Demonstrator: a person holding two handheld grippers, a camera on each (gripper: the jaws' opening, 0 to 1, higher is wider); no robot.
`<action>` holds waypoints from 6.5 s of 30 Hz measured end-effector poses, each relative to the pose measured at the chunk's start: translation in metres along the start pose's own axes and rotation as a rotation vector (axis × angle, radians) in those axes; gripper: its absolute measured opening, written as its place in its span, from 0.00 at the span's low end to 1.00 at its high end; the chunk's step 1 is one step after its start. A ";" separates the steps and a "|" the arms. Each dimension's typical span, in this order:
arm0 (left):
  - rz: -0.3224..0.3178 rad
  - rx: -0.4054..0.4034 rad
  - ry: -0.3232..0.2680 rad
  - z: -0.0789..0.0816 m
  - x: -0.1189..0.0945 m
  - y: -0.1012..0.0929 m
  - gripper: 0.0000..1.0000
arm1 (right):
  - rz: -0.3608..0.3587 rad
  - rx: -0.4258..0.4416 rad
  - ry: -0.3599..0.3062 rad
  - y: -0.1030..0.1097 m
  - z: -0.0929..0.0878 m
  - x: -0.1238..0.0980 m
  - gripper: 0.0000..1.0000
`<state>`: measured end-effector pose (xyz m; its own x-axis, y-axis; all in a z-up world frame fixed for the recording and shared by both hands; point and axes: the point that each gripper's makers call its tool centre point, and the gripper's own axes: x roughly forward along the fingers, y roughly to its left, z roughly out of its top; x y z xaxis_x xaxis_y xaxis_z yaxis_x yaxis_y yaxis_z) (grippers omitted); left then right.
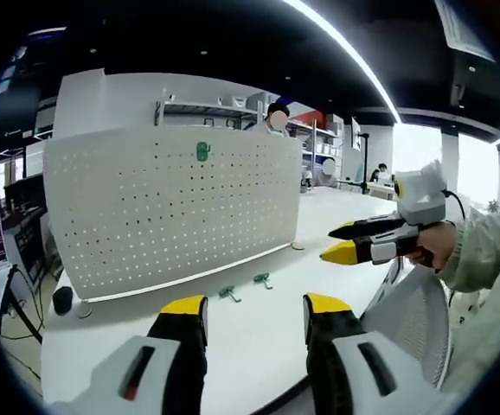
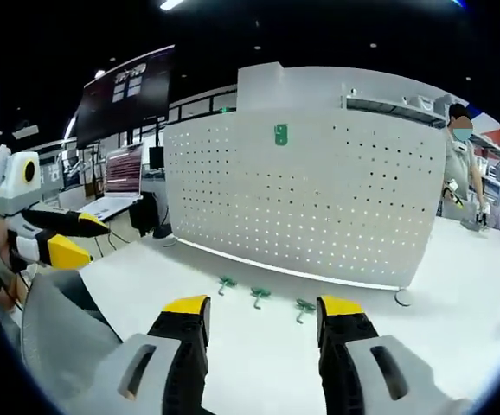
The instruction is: Insert the hook assembly into the mounting plate slot until the hook locks in place.
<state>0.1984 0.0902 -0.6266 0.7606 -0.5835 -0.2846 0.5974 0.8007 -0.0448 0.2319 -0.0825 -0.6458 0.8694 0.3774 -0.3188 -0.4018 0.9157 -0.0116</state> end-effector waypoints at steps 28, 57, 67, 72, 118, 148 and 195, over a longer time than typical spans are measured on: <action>-0.036 0.020 0.099 -0.021 0.035 0.003 0.45 | 0.069 0.048 0.033 0.018 -0.029 -0.019 0.48; -0.055 0.336 0.289 -0.049 0.123 0.089 0.39 | 0.068 0.011 0.012 0.021 -0.030 -0.017 0.45; -0.159 0.424 0.338 -0.059 0.158 0.114 0.38 | 0.064 0.000 0.017 0.019 -0.031 -0.016 0.44; -0.220 0.422 0.369 -0.066 0.171 0.119 0.35 | 0.059 0.017 0.020 0.017 -0.031 -0.016 0.43; -0.385 0.444 0.594 -0.133 0.222 0.132 0.21 | 0.024 0.058 0.032 0.007 -0.033 -0.014 0.37; -0.318 0.301 0.557 -0.135 0.228 0.118 0.03 | 0.020 0.053 0.035 0.007 -0.034 -0.014 0.37; -0.081 0.108 0.197 -0.057 0.134 0.093 0.03 | 0.038 -0.006 -0.007 0.015 -0.028 -0.018 0.37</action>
<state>0.3412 0.0941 -0.7236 0.6511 -0.5993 -0.4657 0.6866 0.7267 0.0247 0.2025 -0.0794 -0.6666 0.8554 0.4127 -0.3129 -0.4360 0.8999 -0.0051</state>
